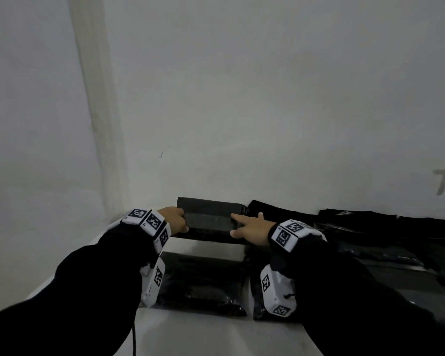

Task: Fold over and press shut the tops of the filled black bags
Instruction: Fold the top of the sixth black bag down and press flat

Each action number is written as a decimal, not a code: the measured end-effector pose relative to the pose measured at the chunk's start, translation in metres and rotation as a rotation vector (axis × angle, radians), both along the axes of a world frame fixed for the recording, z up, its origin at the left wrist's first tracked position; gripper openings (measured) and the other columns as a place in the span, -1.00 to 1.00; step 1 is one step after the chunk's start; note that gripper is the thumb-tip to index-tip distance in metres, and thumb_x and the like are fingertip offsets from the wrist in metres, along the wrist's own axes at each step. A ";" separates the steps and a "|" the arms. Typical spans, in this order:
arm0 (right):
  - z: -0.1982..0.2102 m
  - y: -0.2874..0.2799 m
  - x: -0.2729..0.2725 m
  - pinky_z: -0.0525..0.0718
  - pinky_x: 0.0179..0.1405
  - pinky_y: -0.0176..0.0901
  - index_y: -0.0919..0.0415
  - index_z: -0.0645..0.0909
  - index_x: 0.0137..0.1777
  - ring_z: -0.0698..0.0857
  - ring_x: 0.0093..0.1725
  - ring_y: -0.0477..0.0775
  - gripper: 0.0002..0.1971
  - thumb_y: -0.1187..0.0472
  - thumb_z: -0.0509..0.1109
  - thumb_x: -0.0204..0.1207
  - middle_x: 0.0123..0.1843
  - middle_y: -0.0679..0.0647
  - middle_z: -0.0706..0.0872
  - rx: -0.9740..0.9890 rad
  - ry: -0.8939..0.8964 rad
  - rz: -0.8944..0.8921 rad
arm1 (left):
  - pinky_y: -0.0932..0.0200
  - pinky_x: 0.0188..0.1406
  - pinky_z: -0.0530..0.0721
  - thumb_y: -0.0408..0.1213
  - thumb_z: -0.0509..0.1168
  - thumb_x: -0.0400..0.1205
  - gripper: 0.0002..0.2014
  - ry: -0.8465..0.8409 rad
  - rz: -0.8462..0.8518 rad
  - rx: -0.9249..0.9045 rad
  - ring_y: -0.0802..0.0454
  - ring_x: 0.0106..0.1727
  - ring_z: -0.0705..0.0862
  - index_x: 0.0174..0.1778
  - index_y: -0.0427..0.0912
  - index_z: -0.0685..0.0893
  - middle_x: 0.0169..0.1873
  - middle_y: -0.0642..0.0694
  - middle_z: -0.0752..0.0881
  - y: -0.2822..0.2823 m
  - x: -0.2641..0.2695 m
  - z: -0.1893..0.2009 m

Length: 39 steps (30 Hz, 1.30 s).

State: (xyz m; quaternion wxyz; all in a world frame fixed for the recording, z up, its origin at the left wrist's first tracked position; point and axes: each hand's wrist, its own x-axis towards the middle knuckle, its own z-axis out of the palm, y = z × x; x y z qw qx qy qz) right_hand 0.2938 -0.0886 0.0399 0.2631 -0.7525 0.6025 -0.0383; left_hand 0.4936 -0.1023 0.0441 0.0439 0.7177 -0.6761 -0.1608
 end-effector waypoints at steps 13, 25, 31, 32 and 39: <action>-0.034 -0.039 0.024 0.01 0.57 -0.01 0.18 -0.07 0.69 0.04 0.66 0.32 -0.37 -0.02 0.05 0.72 0.69 0.21 0.08 0.084 0.368 0.092 | 0.06 0.54 0.27 -0.02 0.26 0.65 -0.29 -0.053 -0.003 0.218 -0.12 0.59 0.27 0.63 -0.25 0.17 0.60 -0.14 0.25 -0.047 0.007 -0.052; 0.002 -0.041 -0.087 0.38 0.42 -0.14 0.31 0.44 0.49 0.43 0.50 0.18 -0.55 0.17 0.27 0.64 0.53 0.21 0.46 -0.076 0.226 -0.194 | 0.15 0.52 0.27 -0.07 0.31 0.63 -0.34 0.202 -0.175 -0.018 -0.08 0.58 0.31 0.61 -0.23 0.27 0.59 -0.16 0.31 -0.035 -0.067 -0.018; -0.032 -0.043 -0.136 0.58 0.29 -0.11 0.28 0.64 0.28 0.64 0.27 0.16 -0.54 0.00 0.42 0.49 0.29 0.17 0.67 -0.087 0.218 -0.340 | 0.09 0.24 0.48 -0.20 0.24 0.68 -0.61 0.204 -0.205 0.021 -0.20 0.34 0.55 0.33 -0.39 0.55 0.33 -0.31 0.58 -0.036 -0.139 -0.036; -0.038 -0.044 -0.139 0.58 0.29 -0.10 0.27 0.63 0.29 0.64 0.27 0.17 -0.50 -0.05 0.43 0.47 0.29 0.17 0.67 -0.079 0.209 -0.342 | 0.08 0.29 0.47 -0.19 0.22 0.68 -0.60 0.175 -0.198 0.042 -0.20 0.36 0.54 0.34 -0.39 0.54 0.34 -0.30 0.56 -0.036 -0.146 -0.039; -0.054 -0.050 -0.145 0.56 0.34 -0.01 0.29 0.51 0.37 0.61 0.31 0.19 -0.45 0.02 0.47 0.46 0.34 0.18 0.61 -0.056 0.057 -0.340 | 0.08 0.28 0.56 -0.15 0.28 0.66 -0.57 0.194 -0.073 0.087 -0.18 0.35 0.57 0.37 -0.36 0.56 0.34 -0.25 0.59 -0.046 -0.159 -0.052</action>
